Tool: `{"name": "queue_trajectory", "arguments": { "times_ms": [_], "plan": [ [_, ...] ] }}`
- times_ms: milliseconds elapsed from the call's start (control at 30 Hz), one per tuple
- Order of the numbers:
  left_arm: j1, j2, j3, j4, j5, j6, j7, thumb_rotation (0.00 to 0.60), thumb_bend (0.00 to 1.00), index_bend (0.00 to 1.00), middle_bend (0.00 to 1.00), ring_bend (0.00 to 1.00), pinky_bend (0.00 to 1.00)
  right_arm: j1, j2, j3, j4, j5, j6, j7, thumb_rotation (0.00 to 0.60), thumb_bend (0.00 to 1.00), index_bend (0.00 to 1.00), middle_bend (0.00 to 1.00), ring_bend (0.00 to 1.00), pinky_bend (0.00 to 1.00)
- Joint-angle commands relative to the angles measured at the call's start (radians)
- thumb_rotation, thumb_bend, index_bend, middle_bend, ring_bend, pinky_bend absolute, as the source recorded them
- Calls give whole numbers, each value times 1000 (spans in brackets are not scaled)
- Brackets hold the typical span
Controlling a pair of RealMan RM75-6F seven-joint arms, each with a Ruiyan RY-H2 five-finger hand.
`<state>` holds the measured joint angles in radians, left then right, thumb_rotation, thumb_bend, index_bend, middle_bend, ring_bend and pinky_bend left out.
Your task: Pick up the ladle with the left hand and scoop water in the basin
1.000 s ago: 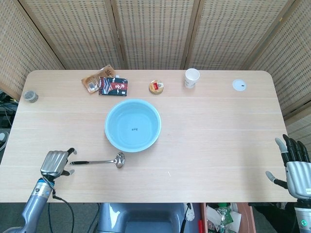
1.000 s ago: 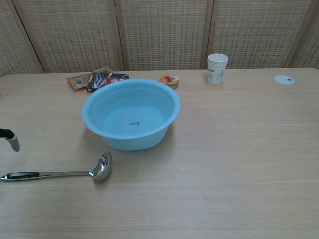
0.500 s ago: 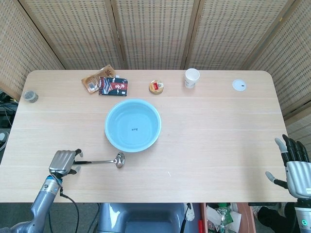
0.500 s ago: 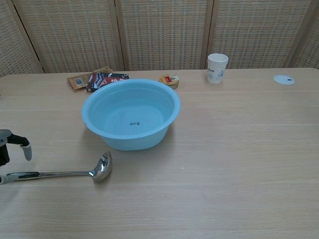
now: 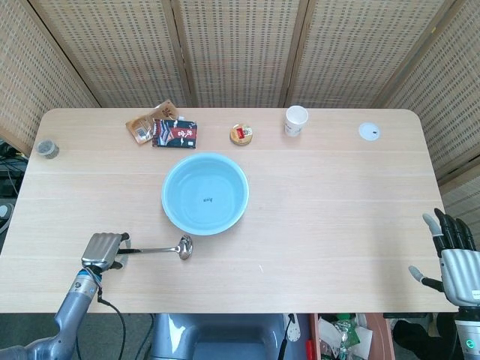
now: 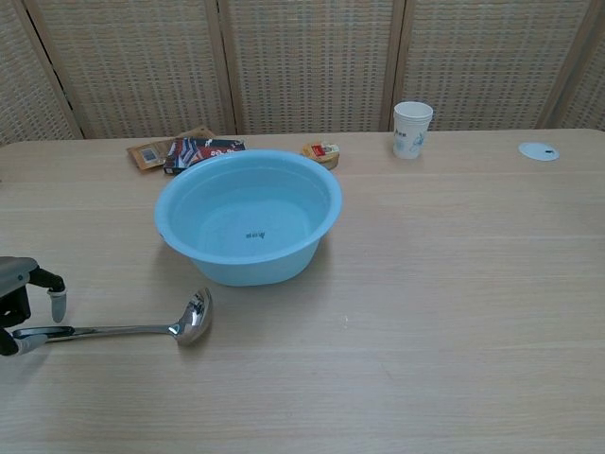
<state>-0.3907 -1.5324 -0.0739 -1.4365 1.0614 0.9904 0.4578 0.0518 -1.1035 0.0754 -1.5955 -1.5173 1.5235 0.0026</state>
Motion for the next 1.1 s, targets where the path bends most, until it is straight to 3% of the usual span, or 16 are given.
{"name": "queue_trajectory", "arguments": {
  "times_ms": [33, 1100],
  "plan": [
    [-4, -4, 0, 3, -7, 2, 5, 600, 372, 477, 1000, 997, 1000, 1, 1, 0, -1, 1, -2, 1, 600, 0, 0, 0, 0, 0],
    [-53, -79, 11, 88, -105, -34, 48, 600, 373, 480, 1000, 997, 1000, 5, 11, 0, 6, 3, -10, 35, 600, 0, 0, 0, 0, 0]
  ]
}}
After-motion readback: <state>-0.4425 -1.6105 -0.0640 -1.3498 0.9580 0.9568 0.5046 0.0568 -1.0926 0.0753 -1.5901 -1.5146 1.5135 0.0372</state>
